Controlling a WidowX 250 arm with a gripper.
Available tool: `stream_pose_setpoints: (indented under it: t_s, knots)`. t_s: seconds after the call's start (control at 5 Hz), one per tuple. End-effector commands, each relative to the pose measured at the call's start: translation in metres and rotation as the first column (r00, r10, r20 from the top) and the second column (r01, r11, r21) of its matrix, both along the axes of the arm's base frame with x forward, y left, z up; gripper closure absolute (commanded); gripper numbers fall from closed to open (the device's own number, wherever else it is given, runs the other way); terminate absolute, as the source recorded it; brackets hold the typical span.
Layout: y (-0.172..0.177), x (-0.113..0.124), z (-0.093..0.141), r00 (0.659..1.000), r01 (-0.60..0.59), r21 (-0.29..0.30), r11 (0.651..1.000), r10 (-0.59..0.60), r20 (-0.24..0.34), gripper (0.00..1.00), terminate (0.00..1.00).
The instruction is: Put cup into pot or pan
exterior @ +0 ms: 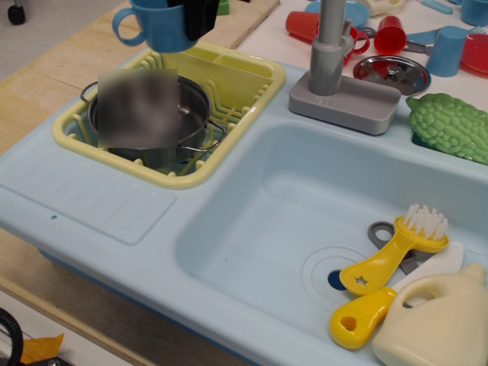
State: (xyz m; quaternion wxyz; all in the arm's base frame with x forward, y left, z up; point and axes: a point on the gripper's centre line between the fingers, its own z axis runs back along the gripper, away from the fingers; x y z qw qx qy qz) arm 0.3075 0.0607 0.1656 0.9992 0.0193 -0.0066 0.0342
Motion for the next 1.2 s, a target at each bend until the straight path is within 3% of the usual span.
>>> stream_pose_setpoints:
  t_s: [0.0, 0.2, 0.4, 0.8, 1.0]
  knots:
    - [-0.001, -0.025, 0.008, 0.995, -0.094, -0.027, 0.995, 0.094, 0.012, 1.00, 0.00]
    - [-0.007, -0.031, -0.002, 0.993, -0.118, -0.062, 0.991, 0.117, -0.022, 1.00, 0.00]
    - [-0.006, -0.038, -0.008, 0.987, -0.155, -0.082, 0.985, 0.151, -0.048, 0.00, 0.00]
    - [-0.005, -0.041, -0.008, 0.988, -0.149, -0.095, 0.984, 0.144, -0.059, 0.00, 0.00]
    - [-0.005, -0.041, -0.008, 0.988, -0.149, -0.095, 0.984, 0.144, -0.059, 0.00, 1.00]
